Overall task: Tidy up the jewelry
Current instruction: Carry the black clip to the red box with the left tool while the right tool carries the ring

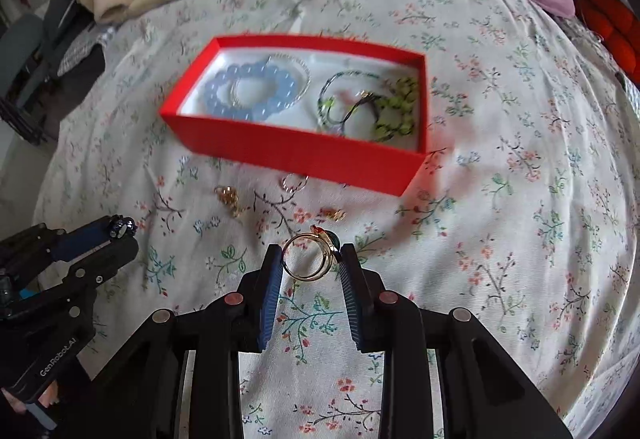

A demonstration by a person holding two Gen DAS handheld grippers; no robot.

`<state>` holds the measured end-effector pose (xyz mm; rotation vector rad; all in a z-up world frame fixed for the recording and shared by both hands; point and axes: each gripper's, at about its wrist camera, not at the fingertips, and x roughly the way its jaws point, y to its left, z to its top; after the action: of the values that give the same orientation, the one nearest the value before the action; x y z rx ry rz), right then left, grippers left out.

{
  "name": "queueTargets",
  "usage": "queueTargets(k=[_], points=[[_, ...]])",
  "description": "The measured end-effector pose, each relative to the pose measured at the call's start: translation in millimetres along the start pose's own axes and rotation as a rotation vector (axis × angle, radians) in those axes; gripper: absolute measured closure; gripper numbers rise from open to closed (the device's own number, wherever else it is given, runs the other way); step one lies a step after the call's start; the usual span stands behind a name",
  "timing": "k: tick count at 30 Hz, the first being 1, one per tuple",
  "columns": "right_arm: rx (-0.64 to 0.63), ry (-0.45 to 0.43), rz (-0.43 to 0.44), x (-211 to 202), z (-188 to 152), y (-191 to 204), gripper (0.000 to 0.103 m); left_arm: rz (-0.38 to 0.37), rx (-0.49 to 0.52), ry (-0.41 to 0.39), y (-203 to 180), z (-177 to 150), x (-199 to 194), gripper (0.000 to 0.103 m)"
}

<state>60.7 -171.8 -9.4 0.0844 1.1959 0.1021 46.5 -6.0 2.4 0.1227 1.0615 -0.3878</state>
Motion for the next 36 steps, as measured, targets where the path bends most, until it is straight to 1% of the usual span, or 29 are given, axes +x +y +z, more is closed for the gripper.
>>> queueTargets(k=[8, 15, 24, 31, 36], points=[[0.084, -0.074, 0.035, -30.7, 14.1, -24.7, 0.072, -0.036, -0.013, -0.07, -5.9, 23.5, -12.6, 0.077], [0.118, -0.126, 0.052, -40.3, 29.7, -39.5, 0.072, -0.046, 0.011, -0.12, -12.2, 46.6, -6.0, 0.077], [0.114, -0.148, 0.062, -24.2, 53.0, -47.3, 0.072, -0.068, 0.021, -0.158, -18.0, 72.2, 17.2, 0.076], [0.1, -0.127, 0.07, -5.6, 64.1, -51.5, 0.072, -0.056, 0.03, -0.136, -20.4, 84.4, 41.4, 0.076], [0.096, -0.117, 0.078, 3.8, 70.0, -53.1, 0.072, -0.06, 0.025, -0.128, -19.3, 90.7, 49.9, 0.076]])
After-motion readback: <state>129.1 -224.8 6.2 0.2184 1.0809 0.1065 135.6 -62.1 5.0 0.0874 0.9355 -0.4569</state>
